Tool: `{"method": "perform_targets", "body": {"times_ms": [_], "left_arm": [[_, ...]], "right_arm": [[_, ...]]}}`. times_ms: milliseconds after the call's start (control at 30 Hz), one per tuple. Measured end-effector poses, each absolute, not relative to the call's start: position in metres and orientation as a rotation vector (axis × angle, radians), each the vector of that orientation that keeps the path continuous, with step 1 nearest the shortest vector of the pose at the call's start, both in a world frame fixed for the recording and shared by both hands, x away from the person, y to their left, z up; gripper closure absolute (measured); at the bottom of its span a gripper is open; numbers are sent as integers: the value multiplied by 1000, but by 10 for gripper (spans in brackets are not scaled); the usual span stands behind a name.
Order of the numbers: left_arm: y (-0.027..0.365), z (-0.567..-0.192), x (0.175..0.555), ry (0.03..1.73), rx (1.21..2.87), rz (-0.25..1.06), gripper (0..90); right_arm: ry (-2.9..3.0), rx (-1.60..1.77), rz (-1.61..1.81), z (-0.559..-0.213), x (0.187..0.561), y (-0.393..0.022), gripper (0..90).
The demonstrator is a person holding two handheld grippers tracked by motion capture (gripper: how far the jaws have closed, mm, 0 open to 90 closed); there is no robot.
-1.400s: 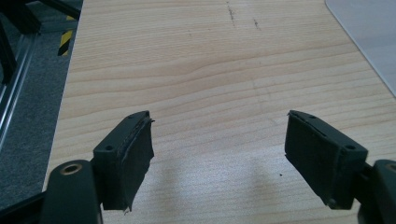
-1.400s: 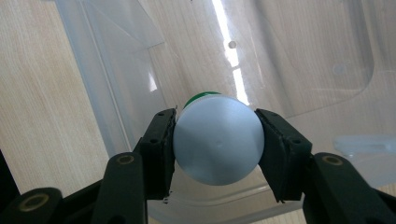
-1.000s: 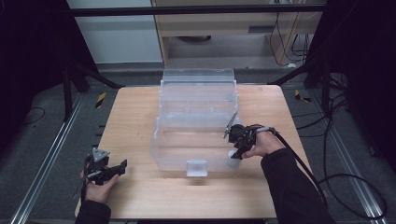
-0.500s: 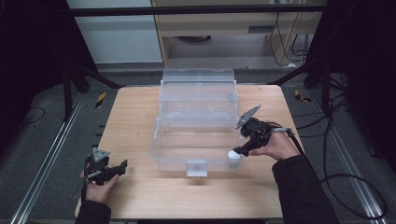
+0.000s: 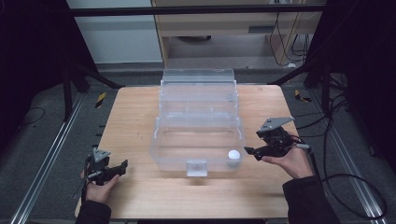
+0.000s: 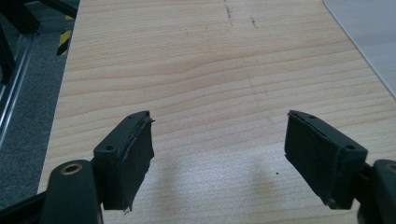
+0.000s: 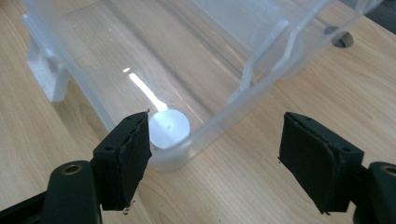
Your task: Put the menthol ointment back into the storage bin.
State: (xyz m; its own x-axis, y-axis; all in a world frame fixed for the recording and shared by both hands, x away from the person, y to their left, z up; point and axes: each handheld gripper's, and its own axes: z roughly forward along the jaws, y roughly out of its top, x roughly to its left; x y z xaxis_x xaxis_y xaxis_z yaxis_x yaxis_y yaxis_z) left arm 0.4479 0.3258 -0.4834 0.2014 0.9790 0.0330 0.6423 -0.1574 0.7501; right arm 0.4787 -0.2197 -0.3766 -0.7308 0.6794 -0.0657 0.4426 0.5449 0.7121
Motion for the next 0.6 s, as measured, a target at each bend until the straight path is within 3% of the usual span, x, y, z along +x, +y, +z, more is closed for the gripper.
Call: {"method": "perform_targets", "body": {"times_ms": [600], "left_arm": [[326, -483, 447, 1502, 1875, 706, 294]], "right_arm": [[2142, 1231, 1133, -440, 455, -273, 177]]}}
